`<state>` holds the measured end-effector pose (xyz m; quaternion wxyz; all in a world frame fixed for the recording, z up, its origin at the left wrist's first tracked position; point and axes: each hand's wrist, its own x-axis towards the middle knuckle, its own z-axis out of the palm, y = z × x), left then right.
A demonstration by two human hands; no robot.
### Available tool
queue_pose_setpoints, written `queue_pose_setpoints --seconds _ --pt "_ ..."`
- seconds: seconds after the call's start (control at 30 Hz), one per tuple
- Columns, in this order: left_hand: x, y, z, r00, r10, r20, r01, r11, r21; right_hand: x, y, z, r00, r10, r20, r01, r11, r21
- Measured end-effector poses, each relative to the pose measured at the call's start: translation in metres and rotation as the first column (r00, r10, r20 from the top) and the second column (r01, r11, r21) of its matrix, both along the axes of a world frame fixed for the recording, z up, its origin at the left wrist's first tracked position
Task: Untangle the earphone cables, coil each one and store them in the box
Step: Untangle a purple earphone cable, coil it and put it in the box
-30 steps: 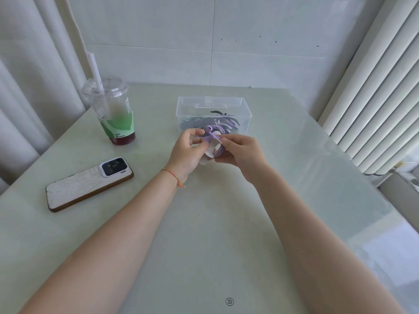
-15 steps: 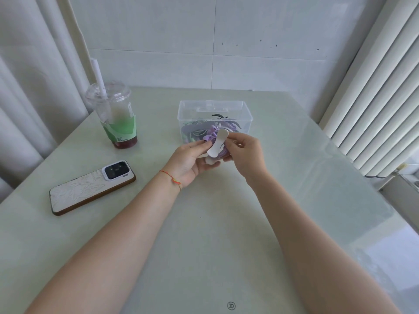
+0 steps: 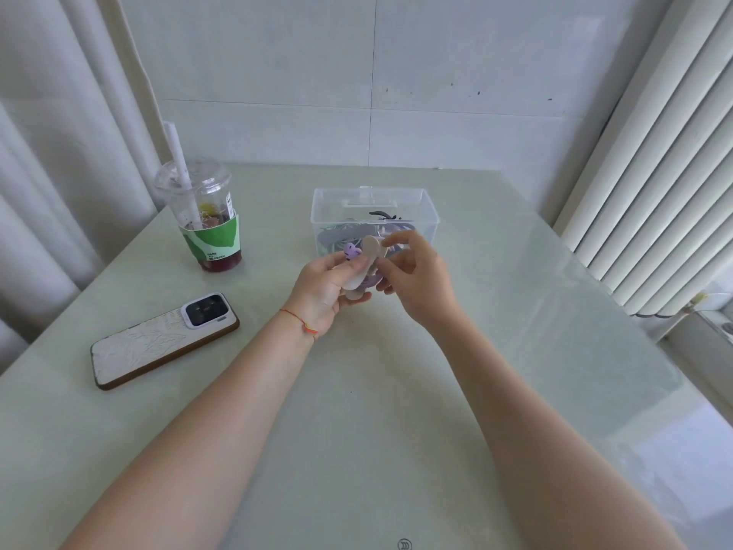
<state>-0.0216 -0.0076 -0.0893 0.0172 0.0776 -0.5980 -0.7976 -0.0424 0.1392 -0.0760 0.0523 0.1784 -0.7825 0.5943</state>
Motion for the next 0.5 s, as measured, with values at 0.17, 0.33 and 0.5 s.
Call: queue_pose_setpoints --seconds 0.17,0.33,0.5 --pt "-0.004 0.001 0.003 0.99 0.139 -0.039 -0.144 0.957 -0.251 -0.003 0.009 0.014 0.976 0.025 0.218 -0.044 0.996 0.082" --pt "-0.002 0.0 0.012 0.995 0.069 -0.078 -0.087 0.962 -0.26 -0.011 0.016 0.024 0.962 0.113 0.247 -0.123 0.992 0.024" --pt "0.0 -0.014 0.017 0.981 -0.158 -0.115 0.165 0.985 0.055 -0.018 0.024 0.027 0.877 0.31 0.367 -0.219 0.938 -0.267"
